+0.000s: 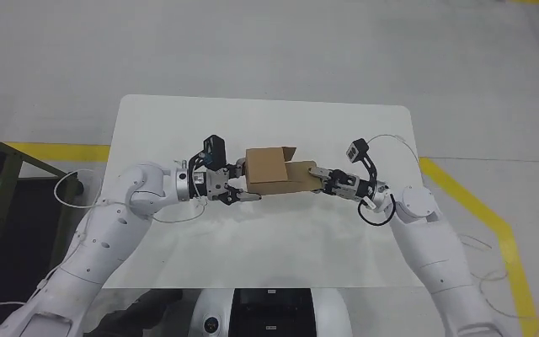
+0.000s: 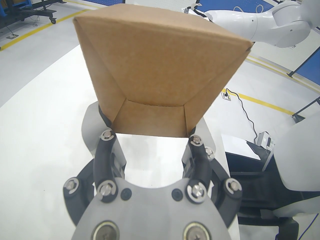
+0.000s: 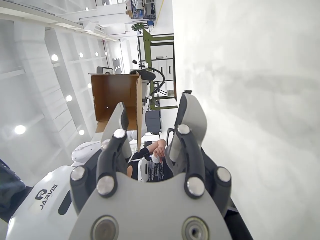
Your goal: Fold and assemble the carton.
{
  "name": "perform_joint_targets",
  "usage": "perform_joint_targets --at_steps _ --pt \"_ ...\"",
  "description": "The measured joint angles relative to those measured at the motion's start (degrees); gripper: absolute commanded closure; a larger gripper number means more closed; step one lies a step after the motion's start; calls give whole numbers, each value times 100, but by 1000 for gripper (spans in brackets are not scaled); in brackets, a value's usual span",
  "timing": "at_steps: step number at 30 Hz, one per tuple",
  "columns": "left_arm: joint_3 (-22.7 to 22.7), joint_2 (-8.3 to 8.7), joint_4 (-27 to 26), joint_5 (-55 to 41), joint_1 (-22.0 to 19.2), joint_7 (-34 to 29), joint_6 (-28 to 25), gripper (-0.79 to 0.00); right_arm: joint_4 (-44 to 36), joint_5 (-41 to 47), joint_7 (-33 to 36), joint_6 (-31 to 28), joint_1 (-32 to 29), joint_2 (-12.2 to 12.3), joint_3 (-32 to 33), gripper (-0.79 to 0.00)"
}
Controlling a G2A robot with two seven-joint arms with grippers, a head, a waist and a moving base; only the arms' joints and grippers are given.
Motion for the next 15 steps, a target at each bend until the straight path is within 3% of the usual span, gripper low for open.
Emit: perform_joint_targets --at_steps 2,3,9,10,12,13,15 --pt "-1 0 -6 6 2 -9 -4 -366 40 -28 -1 3 62 -16 -87 -37" --pt "-3 0 -8 10 1 -10 -6 -366 51 -37 -4 3 81 -20 -113 0" --pt "1 -4 0 41 -7 -14 7 -391 21 58 141 -87 83 -16 -144 0" --pt "4 -6 8 50 -11 -14 17 -542 12 72 167 -96 75 -10 -134 0" --pt "13 -11 32 75 -22 -5 36 -733 -20 82 190 -116 54 3 -104 0" --pt "17 -14 42 82 -26 1 41 -785 -37 96 203 -125 42 8 -91 0" --pt "20 -18 64 88 -34 18 45 -785 -72 102 217 -146 18 22 -59 0"
